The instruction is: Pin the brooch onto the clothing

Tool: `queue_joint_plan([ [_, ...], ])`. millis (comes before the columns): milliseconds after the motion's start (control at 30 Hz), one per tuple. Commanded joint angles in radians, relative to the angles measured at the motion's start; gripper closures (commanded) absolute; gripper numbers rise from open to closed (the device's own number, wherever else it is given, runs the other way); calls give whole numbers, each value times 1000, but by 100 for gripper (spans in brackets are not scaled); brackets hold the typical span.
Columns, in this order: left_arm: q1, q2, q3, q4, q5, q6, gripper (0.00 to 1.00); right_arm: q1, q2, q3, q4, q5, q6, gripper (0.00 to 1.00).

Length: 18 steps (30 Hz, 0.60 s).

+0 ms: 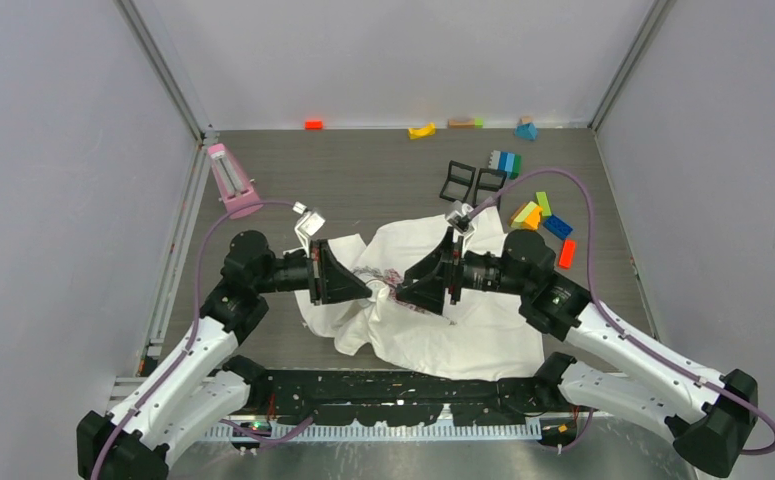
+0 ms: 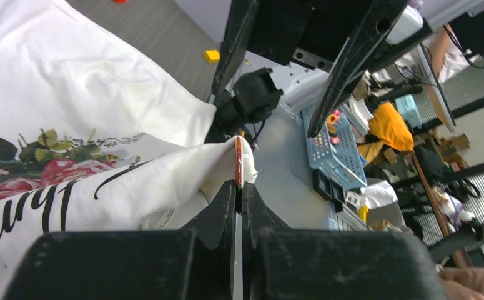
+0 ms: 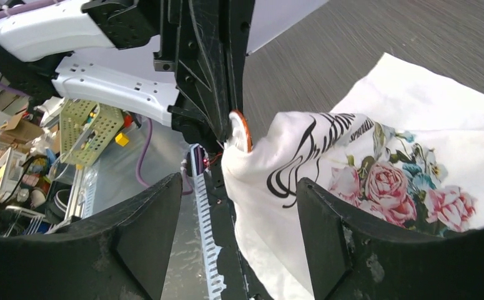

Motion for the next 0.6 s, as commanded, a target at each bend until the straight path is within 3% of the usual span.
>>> queue_joint_plan([
  [0,9,4,61,-40,159,37,100,0,35,40,142,-114,-11,27],
  [133,13,-1,76,-96,164,89,100,2,63,28,194,-150,17,27],
  [567,16,16,65,-51,179,73,100,55,154,-20,318,-158,103,29],
])
